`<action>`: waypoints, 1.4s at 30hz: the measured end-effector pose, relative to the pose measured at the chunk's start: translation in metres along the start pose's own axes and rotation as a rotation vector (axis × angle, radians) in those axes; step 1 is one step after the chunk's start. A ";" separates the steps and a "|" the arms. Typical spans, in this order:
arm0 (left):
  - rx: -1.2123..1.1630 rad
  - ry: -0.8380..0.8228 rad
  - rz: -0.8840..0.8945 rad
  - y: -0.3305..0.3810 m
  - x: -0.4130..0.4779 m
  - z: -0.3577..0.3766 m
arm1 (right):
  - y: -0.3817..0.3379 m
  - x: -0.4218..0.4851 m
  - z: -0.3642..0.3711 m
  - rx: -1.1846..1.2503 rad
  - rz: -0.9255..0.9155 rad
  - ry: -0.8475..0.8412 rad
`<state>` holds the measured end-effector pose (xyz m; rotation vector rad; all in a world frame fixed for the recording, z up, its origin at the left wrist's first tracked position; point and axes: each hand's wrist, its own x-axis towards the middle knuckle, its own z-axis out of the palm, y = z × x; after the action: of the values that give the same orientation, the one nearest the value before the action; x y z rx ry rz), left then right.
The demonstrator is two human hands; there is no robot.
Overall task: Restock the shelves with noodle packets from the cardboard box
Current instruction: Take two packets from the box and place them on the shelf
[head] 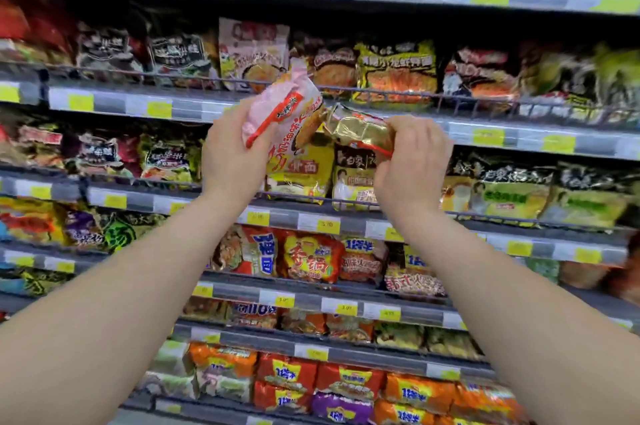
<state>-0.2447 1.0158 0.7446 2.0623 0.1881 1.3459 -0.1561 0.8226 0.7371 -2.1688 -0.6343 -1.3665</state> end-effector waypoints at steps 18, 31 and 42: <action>0.375 0.227 0.394 -0.053 0.121 -0.020 | -0.047 0.090 0.086 -0.067 -0.162 0.194; 0.584 -0.017 0.853 -0.113 0.217 -0.023 | -0.077 0.120 0.132 -0.347 0.102 0.223; 0.580 0.066 0.769 -0.145 0.196 0.020 | -0.095 0.097 0.156 -0.061 0.152 0.241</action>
<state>-0.1044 1.2072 0.8029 2.7275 -0.2512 1.9853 -0.0706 1.0058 0.7825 -2.0103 -0.3344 -1.5492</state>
